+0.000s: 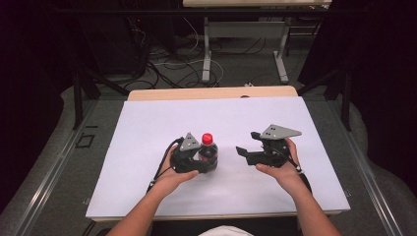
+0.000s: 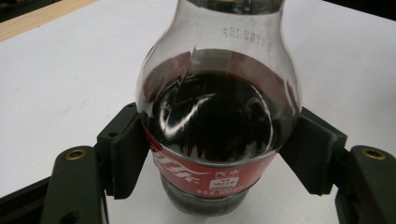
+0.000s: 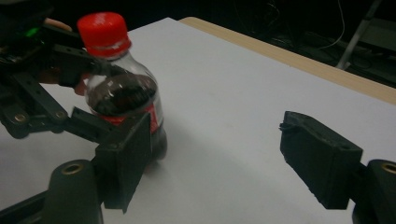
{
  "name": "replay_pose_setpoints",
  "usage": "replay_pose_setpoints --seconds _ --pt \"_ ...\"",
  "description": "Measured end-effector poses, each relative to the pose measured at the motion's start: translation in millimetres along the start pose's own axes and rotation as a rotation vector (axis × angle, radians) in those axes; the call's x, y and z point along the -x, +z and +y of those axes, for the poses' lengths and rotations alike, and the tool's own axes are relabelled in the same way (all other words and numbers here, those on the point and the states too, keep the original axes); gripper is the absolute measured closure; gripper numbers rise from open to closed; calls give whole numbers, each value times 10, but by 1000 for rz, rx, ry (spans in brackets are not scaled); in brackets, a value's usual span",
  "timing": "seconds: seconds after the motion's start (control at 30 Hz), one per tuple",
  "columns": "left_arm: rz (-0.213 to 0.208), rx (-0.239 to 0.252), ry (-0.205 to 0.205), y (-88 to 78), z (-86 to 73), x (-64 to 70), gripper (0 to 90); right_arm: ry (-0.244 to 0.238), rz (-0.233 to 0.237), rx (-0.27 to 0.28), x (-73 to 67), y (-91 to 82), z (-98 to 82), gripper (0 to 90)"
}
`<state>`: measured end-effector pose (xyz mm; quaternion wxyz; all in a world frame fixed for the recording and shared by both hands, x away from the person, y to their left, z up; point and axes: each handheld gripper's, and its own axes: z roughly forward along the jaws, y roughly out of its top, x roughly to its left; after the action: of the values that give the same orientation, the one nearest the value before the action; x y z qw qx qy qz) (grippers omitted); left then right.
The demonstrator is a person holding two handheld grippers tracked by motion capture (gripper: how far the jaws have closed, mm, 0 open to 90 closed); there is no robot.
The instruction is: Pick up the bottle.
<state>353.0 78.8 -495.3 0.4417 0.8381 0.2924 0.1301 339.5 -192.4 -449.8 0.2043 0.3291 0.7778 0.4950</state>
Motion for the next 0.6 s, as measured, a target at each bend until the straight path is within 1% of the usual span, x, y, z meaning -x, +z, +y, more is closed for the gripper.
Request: replay_pose_setpoints --seconds 0.07,0.1,0.13,0.2,0.23,0.27,0.3,0.33,0.4,0.43,0.47,0.53,0.57,0.6 --pt "0 -3 14 12 2 19 297 -7 13 2 -49 10 55 249" --pt "-9 -9 15 17 2 30 297 -12 26 12 -67 22 77 251" --pt "-11 -17 20 20 3 34 296 -17 32 6 -85 24 102 253" --pt "-13 -11 13 45 -6 63 296 -25 47 10 -121 39 142 259" --pt "-13 -12 18 52 -6 70 296 -23 48 7 -141 44 159 259" --pt "-15 -14 23 59 -6 76 297 -33 51 5 -150 52 176 260" --pt "-28 -36 28 50 0 76 296 -28 56 7 -167 58 191 262" --pt "-21 -19 17 72 -9 95 297 -32 64 11 -177 64 203 275" --pt "-26 -26 20 84 -8 105 296 -29 80 13 -201 78 226 286" --pt "-34 -41 32 78 -1 99 297 -23 82 12 -216 84 234 288" --pt "-40 -33 21 91 -5 113 297 -26 93 14 -235 108 256 293" --pt "-30 -25 31 105 -5 122 297 -32 98 11 -244 114 270 293" --pt "-34 -25 26 107 -5 130 297 -33 97 9 -258 119 283 294" --pt "-36 -25 30 109 -3 132 297 -47 95 16 -265 132 293 297"
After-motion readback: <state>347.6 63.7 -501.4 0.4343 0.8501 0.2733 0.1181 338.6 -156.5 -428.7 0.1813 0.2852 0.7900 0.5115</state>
